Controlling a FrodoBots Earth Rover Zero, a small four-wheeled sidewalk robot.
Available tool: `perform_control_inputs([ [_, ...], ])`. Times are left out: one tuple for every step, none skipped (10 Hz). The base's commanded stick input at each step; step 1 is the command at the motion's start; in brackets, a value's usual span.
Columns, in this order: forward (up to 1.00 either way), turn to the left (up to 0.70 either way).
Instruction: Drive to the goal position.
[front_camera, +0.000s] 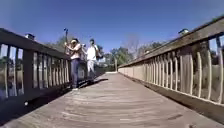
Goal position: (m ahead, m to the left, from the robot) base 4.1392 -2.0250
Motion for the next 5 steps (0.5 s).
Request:
perform_control_inputs([
  [0.7, 0.0],
  [0.7, 0.0],
  [0.7, 0.0],
  [0.7, -0.01],
  [0.7, -0.02],
])
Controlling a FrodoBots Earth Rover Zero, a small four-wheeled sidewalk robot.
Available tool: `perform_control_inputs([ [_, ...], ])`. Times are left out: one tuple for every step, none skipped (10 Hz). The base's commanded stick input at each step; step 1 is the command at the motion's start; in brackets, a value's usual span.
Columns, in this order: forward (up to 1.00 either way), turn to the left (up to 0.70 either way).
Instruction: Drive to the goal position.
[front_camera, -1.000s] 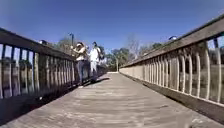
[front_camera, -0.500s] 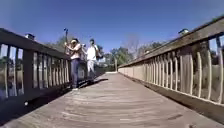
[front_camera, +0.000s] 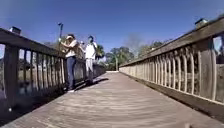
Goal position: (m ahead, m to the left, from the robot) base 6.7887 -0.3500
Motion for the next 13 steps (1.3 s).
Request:
perform_control_inputs([
  [0.7, -0.05],
  [0.7, -0.08],
  [0.7, -0.07],
  [0.7, -0.05],
  [0.7, -0.04],
  [0.7, -0.04],
  [0.7, -0.04],
  [0.7, -0.04],
  [0.7, -0.04],
  [0.7, -0.04],
  [0.7, -0.04],
  [0.7, -0.07],
  [0.7, -0.11],
])
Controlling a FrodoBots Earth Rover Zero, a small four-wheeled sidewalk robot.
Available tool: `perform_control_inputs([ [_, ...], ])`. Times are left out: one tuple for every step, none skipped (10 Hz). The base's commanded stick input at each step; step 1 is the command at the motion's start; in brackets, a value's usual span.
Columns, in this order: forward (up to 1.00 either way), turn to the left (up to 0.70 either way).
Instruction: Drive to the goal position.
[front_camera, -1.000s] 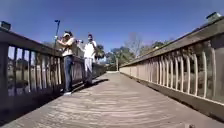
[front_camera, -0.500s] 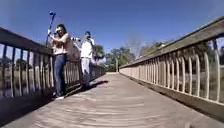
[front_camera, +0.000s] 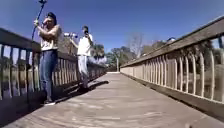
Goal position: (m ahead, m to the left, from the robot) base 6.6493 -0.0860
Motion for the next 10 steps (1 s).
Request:
perform_control_inputs([
  [0.7, -0.07],
  [0.7, -0.05],
  [0.7, -0.06],
  [0.7, -0.08],
  [0.7, -0.09],
  [0.7, -0.11],
  [0.7, -0.12],
  [0.7, -0.14],
  [0.7, -0.13],
  [0.7, -0.13],
])
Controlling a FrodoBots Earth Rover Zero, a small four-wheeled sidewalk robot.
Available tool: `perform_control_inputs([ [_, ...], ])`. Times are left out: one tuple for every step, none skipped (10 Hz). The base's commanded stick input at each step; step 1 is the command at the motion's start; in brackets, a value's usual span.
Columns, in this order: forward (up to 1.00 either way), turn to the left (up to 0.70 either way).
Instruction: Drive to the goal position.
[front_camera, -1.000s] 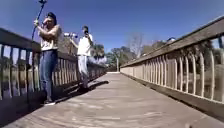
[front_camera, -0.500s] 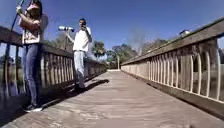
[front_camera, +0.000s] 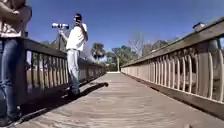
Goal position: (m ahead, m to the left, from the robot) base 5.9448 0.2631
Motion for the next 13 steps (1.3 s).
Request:
perform_control_inputs([
  [0.7, -0.12],
  [0.7, -0.13],
  [0.7, -0.16],
  [0.7, -0.16],
  [0.7, -0.12],
  [0.7, -0.12],
  [0.7, -0.15],
  [0.7, -0.17],
  [0.7, -0.16],
  [0.7, -0.14],
  [0.7, -0.13],
  [0.7, -0.08],
  [0.7, 0.0],
])
